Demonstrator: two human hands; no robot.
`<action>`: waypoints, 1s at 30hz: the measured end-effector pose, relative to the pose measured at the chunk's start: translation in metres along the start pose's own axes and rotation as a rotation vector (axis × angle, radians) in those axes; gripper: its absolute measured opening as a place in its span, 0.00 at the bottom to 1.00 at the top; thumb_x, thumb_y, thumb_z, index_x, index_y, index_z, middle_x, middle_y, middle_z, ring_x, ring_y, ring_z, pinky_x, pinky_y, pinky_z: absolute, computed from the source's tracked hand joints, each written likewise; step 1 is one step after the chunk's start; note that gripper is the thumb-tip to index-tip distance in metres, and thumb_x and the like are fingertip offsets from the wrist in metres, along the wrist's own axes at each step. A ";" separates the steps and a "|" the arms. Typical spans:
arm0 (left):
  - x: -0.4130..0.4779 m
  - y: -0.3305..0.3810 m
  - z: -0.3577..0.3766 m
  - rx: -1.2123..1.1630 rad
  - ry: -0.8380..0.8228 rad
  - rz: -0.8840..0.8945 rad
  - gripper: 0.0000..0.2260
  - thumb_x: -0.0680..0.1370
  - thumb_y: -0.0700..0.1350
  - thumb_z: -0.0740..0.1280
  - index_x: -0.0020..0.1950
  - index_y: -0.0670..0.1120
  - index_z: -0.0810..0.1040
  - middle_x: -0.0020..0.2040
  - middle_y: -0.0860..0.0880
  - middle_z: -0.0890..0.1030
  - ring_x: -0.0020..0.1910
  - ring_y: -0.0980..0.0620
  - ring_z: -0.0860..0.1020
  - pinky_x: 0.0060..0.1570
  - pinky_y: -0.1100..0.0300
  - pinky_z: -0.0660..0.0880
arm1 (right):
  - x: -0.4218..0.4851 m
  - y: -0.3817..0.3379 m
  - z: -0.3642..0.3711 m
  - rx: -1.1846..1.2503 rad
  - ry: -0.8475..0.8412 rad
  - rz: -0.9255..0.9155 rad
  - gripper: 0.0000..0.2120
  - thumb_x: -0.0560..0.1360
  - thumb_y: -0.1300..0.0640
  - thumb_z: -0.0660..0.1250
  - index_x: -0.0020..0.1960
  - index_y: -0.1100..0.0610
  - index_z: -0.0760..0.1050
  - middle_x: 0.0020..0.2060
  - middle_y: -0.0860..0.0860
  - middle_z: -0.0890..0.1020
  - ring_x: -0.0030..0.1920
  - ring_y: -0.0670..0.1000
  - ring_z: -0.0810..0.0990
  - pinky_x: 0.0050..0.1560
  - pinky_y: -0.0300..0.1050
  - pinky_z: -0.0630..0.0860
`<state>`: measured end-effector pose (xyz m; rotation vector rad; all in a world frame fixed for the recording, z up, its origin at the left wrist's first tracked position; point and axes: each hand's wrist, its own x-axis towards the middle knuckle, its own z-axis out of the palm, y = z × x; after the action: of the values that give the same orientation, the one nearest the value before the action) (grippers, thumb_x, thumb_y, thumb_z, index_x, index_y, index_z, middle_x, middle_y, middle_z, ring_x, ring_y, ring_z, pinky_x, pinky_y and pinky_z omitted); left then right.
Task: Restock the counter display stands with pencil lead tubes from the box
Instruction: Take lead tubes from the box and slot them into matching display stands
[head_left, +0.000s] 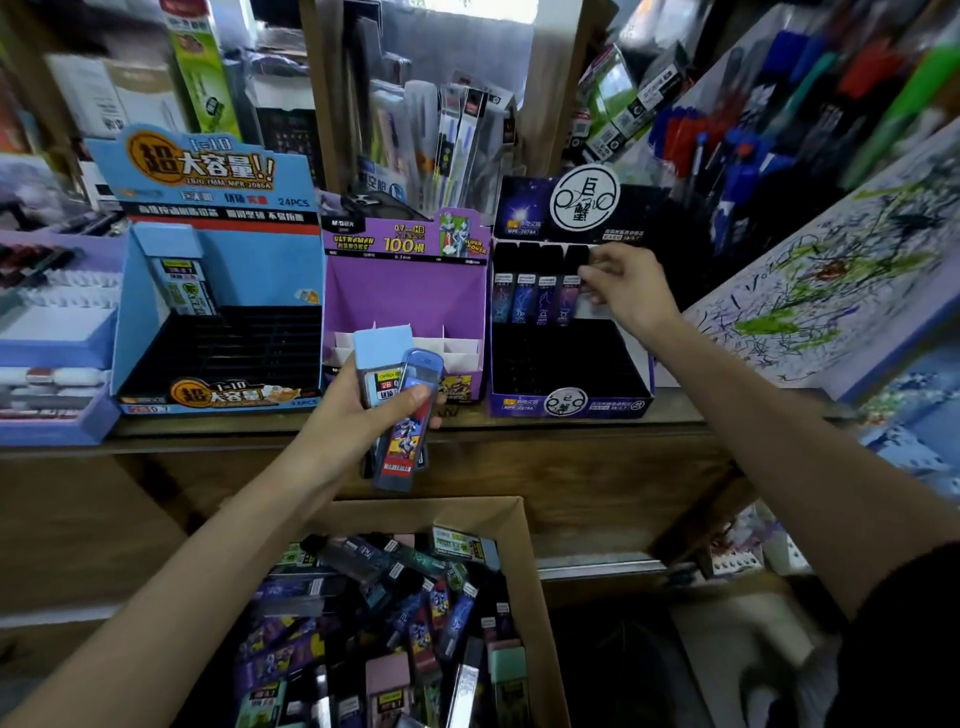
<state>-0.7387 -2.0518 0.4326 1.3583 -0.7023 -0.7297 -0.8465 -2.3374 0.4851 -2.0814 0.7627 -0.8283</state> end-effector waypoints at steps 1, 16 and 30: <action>0.000 0.000 0.001 -0.010 -0.003 0.009 0.22 0.69 0.46 0.69 0.63 0.48 0.71 0.52 0.44 0.83 0.48 0.46 0.82 0.48 0.53 0.79 | 0.000 -0.001 0.002 -0.023 0.014 -0.005 0.08 0.76 0.65 0.65 0.55 0.65 0.76 0.38 0.51 0.79 0.34 0.43 0.76 0.37 0.31 0.76; -0.012 0.003 0.003 -0.050 -0.060 0.026 0.13 0.70 0.47 0.68 0.55 0.51 0.78 0.47 0.50 0.85 0.44 0.51 0.84 0.37 0.62 0.79 | -0.085 -0.058 0.036 -0.086 -0.121 -0.156 0.04 0.78 0.56 0.63 0.47 0.52 0.75 0.42 0.47 0.79 0.41 0.39 0.75 0.43 0.31 0.71; -0.013 0.011 -0.014 -0.022 0.008 0.098 0.08 0.77 0.48 0.61 0.54 0.51 0.76 0.43 0.55 0.85 0.43 0.57 0.82 0.39 0.64 0.78 | -0.111 -0.091 0.071 0.371 -0.407 0.158 0.03 0.76 0.61 0.66 0.49 0.59 0.75 0.45 0.58 0.80 0.41 0.49 0.79 0.41 0.41 0.77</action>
<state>-0.7351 -2.0323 0.4422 1.2974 -0.7473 -0.6520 -0.8390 -2.1771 0.4891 -1.7500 0.4982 -0.3999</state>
